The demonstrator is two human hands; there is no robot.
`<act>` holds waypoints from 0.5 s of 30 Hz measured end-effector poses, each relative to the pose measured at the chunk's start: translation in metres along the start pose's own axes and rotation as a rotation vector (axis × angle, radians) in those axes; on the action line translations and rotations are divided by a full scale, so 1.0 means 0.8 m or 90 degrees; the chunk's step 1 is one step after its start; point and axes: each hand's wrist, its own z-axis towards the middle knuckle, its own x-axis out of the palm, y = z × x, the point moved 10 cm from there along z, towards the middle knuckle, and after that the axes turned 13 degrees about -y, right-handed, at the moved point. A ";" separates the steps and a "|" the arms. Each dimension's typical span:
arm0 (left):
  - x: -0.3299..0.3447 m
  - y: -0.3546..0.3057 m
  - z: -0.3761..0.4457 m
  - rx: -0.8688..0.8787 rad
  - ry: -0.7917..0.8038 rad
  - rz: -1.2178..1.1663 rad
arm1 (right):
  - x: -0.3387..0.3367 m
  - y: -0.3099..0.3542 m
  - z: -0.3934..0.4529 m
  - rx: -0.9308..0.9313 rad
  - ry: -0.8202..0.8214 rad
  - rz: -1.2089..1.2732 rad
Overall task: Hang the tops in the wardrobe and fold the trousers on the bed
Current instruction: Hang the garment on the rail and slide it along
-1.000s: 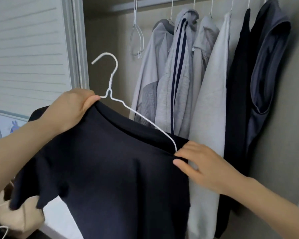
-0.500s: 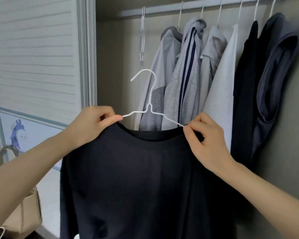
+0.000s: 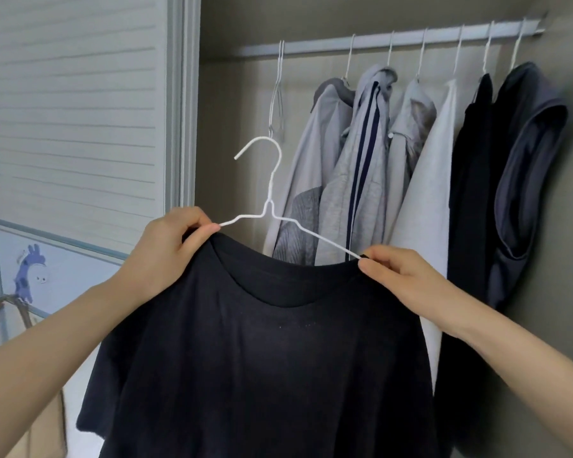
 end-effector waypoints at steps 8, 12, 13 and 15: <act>0.000 0.031 0.001 0.070 -0.029 0.112 | -0.015 0.041 -0.012 0.308 0.009 0.480; 0.024 0.042 0.002 0.015 0.056 0.112 | -0.027 0.073 0.016 0.354 -0.098 0.525; 0.030 0.036 0.003 0.009 0.078 0.083 | -0.021 0.084 0.024 0.346 -0.097 0.520; 0.036 0.017 0.007 -0.006 0.106 0.001 | -0.005 0.106 0.045 0.326 -0.127 0.501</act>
